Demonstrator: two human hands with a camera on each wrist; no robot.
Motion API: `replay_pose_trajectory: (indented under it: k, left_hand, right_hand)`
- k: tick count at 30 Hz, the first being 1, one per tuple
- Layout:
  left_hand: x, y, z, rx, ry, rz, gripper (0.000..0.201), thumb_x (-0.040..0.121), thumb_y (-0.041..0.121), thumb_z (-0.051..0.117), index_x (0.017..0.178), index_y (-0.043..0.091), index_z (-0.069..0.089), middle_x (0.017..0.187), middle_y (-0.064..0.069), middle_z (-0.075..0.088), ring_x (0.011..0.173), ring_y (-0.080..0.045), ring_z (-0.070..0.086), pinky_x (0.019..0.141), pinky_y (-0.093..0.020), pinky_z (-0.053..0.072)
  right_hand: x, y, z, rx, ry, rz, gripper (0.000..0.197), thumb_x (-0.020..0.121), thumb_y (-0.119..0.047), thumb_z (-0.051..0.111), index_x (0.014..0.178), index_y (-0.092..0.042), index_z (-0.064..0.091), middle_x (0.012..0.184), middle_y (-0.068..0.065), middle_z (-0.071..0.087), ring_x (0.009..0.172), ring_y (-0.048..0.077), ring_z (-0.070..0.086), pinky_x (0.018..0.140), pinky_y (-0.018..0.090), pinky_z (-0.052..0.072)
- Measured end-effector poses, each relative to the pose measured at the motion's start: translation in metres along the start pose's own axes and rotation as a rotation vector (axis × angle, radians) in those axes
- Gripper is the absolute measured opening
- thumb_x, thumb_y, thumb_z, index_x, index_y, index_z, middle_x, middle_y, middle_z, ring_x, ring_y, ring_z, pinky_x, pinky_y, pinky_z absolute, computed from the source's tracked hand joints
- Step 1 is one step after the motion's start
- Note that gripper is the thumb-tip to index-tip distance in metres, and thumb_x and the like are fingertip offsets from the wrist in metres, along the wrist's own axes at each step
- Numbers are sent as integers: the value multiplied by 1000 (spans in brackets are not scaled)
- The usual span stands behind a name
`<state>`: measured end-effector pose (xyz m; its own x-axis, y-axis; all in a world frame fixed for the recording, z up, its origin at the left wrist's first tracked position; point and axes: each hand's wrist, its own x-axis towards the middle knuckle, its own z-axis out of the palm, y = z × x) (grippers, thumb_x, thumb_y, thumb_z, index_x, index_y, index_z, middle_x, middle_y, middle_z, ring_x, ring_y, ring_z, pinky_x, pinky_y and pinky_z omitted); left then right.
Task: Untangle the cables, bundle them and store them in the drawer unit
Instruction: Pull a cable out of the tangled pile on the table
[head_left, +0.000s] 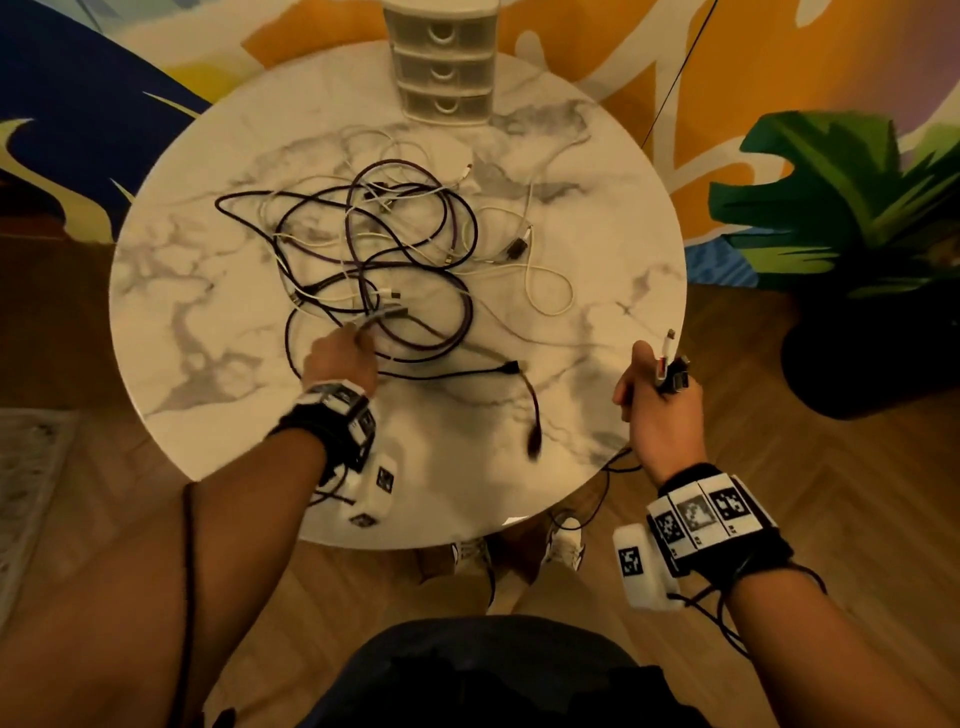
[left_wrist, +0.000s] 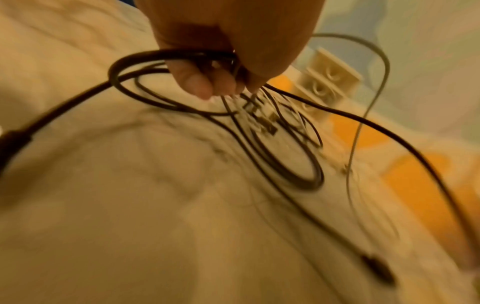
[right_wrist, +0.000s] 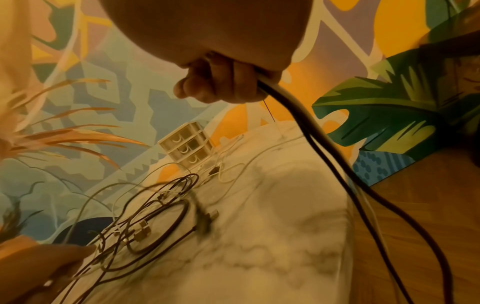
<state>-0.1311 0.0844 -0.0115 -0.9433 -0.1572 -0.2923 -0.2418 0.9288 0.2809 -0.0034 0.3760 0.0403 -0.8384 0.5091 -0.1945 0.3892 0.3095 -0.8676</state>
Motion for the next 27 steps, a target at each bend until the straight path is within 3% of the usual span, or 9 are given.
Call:
replay_pose_trajectory:
  k: [2, 3, 6, 9, 13, 17, 20, 24, 27]
  left_hand:
    - [12, -6, -9, -48, 42, -121, 39, 97, 40, 39, 106, 10, 62, 110, -22, 63, 100, -41, 58, 77, -40, 45]
    - [12, -6, -10, -41, 57, -98, 39, 96, 41, 39, 105, 11, 62, 109, -21, 63, 99, -40, 58, 77, -40, 46]
    - [-6, -4, -1, 31, -16, 126, 39, 96, 43, 39, 102, 11, 61, 103, -20, 64, 93, -38, 59, 73, -39, 46]
    - [-23, -6, 9, -3, -119, 275, 44, 99, 44, 32, 108, 10, 58, 109, -18, 60, 101, -36, 56, 83, -39, 44]
    - [-29, 4, -15, -208, 187, 277, 32, 100, 27, 37, 109, 3, 58, 109, -20, 53, 98, -36, 53, 83, -41, 42]
    - [-22, 23, -46, -574, 206, 199, 40, 101, 32, 33, 81, 9, 61, 73, -8, 62, 67, -21, 56, 66, -32, 40]
    - [-22, 30, -61, -667, 110, 272, 37, 99, 29, 38, 78, 12, 63, 63, -2, 60, 57, -11, 53, 59, -28, 38]
    - [-26, 32, -66, -575, 82, 287, 19, 95, 23, 45, 89, 14, 62, 73, -3, 63, 66, -11, 55, 66, -28, 43]
    - [-31, 33, -64, -398, 286, 216, 20, 92, 21, 52, 111, 14, 56, 110, -6, 58, 91, -21, 56, 77, -30, 43]
  right_hand:
    - [1, -2, -3, 8, 35, -2, 61, 98, -48, 34, 49, -15, 52, 49, 3, 49, 48, 17, 47, 55, 29, 37]
    - [1, -3, -3, 6, 43, -2, 61, 98, -48, 34, 50, -15, 52, 50, 3, 49, 49, 18, 47, 56, 29, 37]
    - [4, -6, 2, 23, 43, 0, 61, 99, -47, 33, 50, -16, 51, 51, 3, 49, 50, 19, 47, 57, 30, 38]
    - [6, -7, 9, 54, 36, 4, 60, 99, -45, 35, 49, -16, 50, 52, 4, 50, 51, 19, 47, 59, 34, 40]
    - [7, -7, 18, 70, 16, -9, 60, 98, -45, 37, 49, -15, 51, 52, 5, 50, 49, 18, 46, 57, 33, 40]
    - [10, -5, 27, -123, -231, 34, 63, 97, -47, 36, 51, -13, 61, 50, 6, 58, 52, 24, 57, 62, 33, 45]
    - [21, 16, 34, -401, -516, 152, 53, 97, -37, 39, 62, -13, 70, 56, 4, 67, 60, 21, 65, 69, 33, 49]
    - [39, 41, 28, -573, -540, 258, 32, 91, -31, 45, 83, -9, 67, 80, 12, 72, 73, 31, 67, 73, 41, 56]
    - [47, 38, 20, -604, -416, 222, 30, 91, -33, 44, 95, -11, 64, 83, 15, 68, 75, 32, 64, 75, 42, 55]
